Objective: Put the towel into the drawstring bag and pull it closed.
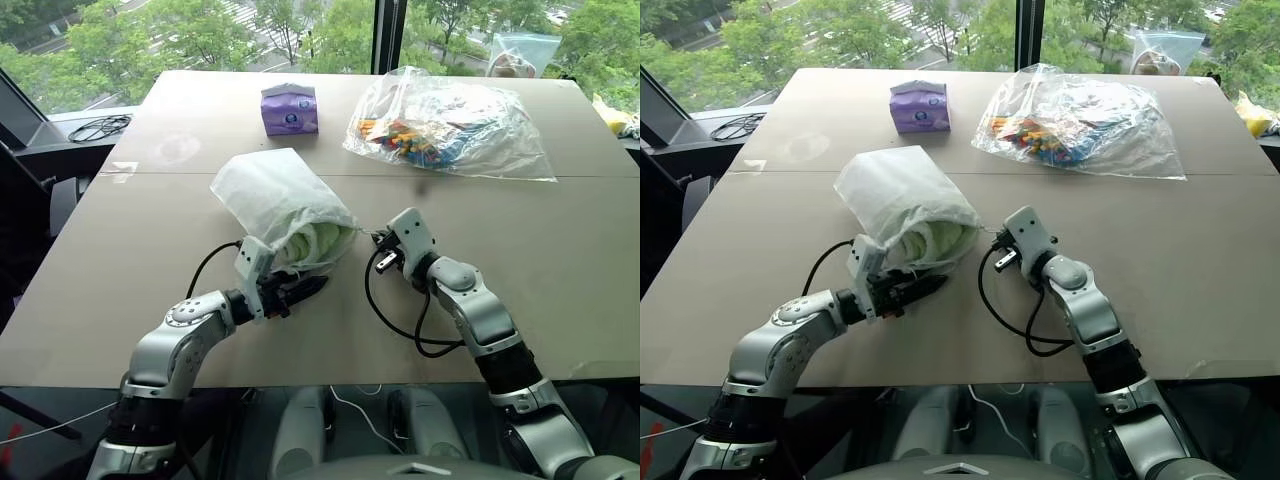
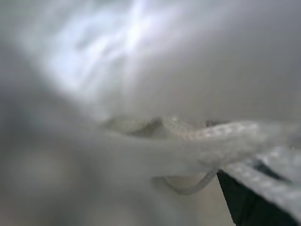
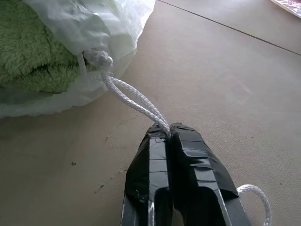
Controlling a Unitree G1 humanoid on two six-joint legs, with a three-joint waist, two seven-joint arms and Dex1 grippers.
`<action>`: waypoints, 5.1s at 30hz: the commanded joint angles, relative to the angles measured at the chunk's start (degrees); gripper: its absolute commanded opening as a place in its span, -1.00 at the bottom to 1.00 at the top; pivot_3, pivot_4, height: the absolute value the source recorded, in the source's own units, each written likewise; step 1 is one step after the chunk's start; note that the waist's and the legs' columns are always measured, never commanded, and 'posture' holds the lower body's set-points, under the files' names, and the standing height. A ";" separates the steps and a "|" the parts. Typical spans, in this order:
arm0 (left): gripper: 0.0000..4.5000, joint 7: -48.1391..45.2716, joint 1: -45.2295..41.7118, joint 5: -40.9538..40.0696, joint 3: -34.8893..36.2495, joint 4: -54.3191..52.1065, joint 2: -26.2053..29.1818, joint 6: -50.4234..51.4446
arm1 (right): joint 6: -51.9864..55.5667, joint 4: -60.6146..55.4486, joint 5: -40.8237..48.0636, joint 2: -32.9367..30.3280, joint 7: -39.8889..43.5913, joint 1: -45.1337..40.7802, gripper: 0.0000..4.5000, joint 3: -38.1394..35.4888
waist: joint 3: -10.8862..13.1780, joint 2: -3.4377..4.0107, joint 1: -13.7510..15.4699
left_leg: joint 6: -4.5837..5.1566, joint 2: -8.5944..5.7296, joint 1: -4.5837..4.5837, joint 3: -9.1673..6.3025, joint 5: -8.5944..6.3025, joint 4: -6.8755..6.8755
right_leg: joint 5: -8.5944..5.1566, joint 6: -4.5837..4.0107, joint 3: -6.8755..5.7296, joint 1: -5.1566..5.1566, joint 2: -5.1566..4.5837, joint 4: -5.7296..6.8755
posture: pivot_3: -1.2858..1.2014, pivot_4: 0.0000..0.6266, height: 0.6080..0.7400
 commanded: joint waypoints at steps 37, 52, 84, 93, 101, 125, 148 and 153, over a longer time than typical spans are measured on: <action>-0.98 10.80 2.74 -20.44 34.34 11.31 4.59 9.97 | -15.52 7.86 -3.48 0.85 -24.13 -11.95 -1.00 -18.21 | 0.05 0.01 -0.53 | -0.04 0.20 -0.08 0.08 0.01 -0.02 | 0.03 -0.06 0.06 -0.18 -0.03 0.00 | 0.03 -0.52 0.98; 0.32 -3.56 -18.11 8.83 -11.90 6.59 1.28 -4.69 | -13.14 6.72 -3.39 2.39 -19.40 -11.29 -1.00 -13.84 | 0.06 0.04 -0.09 | -0.05 0.14 -0.04 0.36 0.04 0.00 | 0.13 0.02 0.14 -0.17 0.12 0.05 | 0.03 -0.52 0.98; -0.96 -11.87 -30.02 28.48 -19.32 30.65 -5.45 -15.14 | -13.51 5.16 -4.66 1.86 -20.62 -10.37 -1.00 -14.56 | 0.02 0.05 -0.66 | 0.37 0.31 0.14 0.43 0.26 0.18 | 0.54 0.41 0.58 -0.10 0.62 0.01 | 0.03 -0.52 0.98; -0.96 -1.01 -22.35 25.82 -8.71 23.00 -6.99 -22.64 | -13.69 5.25 -4.91 1.82 -20.38 -10.42 -1.00 -14.35 | 0.02 0.06 -0.68 | 0.36 0.38 0.14 0.46 0.27 0.19 | 0.55 0.41 0.62 -0.13 0.64 0.03 | 0.03 -0.52 0.98; -0.96 27.93 -11.74 38.51 1.74 12.05 -8.02 -33.95 | -14.78 5.21 -5.49 1.41 -22.98 -10.36 -1.00 -16.31 | 0.03 0.06 -0.28 | 0.34 0.42 0.12 0.51 0.25 0.17 | 0.56 0.40 0.62 -0.17 0.53 0.02 | 0.03 -0.52 0.98; -0.96 64.18 -21.49 49.48 18.03 16.83 -3.78 -25.35 | -13.15 5.48 1.78 4.87 -40.82 -10.00 -1.00 -31.18 | 0.03 0.05 0.75 | 0.13 0.41 0.11 0.65 0.13 0.17 | 0.57 0.43 0.60 -0.18 0.57 0.04 | 0.03 -0.52 0.98; -0.96 71.24 -21.16 38.82 23.48 23.71 -5.08 -18.88 | -12.96 8.59 18.76 6.88 -55.24 -11.35 -1.00 -38.99 | 0.02 0.04 0.69 | 0.14 0.45 0.11 0.72 0.14 0.17 | 0.58 0.42 0.62 -0.18 0.55 0.06 | 0.03 -0.52 0.98; -0.96 54.09 -25.56 32.67 14.29 28.39 -5.92 -23.91 | -8.08 9.19 16.87 0.60 -36.01 -11.61 -1.00 -26.43 | 0.02 0.04 0.86 | 0.19 0.42 0.11 0.76 0.17 0.19 | 0.59 0.43 0.60 -0.17 0.54 0.04 | 0.03 -0.52 0.98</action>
